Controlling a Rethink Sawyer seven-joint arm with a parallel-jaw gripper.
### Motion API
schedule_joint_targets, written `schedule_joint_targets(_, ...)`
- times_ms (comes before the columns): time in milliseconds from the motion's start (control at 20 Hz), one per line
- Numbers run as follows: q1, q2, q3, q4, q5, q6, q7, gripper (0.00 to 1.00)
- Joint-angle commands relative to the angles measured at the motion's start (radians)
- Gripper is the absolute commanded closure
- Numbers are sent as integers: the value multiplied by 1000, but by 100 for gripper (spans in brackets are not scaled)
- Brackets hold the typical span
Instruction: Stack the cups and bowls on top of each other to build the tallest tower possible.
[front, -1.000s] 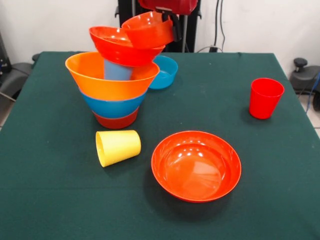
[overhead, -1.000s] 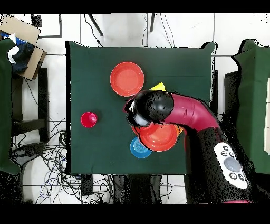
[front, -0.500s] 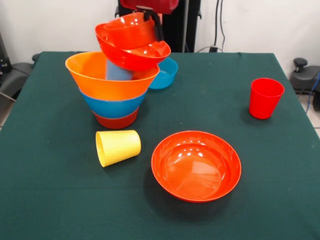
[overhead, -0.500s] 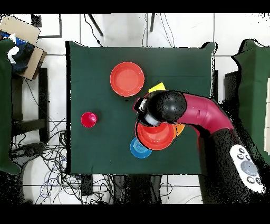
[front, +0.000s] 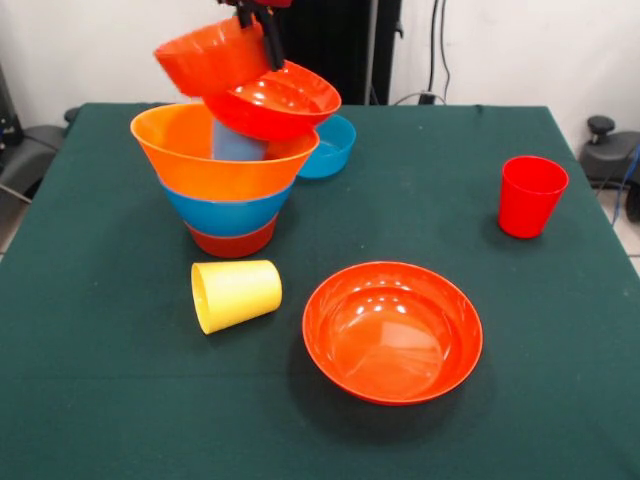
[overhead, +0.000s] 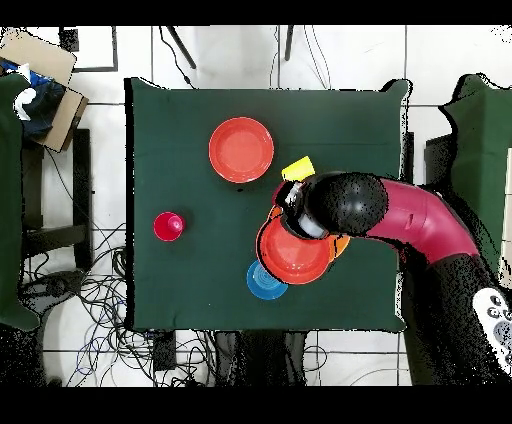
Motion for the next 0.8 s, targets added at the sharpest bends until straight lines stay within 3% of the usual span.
schedule_joint_targets(50, 2, 16, 86, 35, -120, 27, -280, 0)
schedule_joint_targets(800, -13, 12, 126, 79, -132, -29, -183, 0)
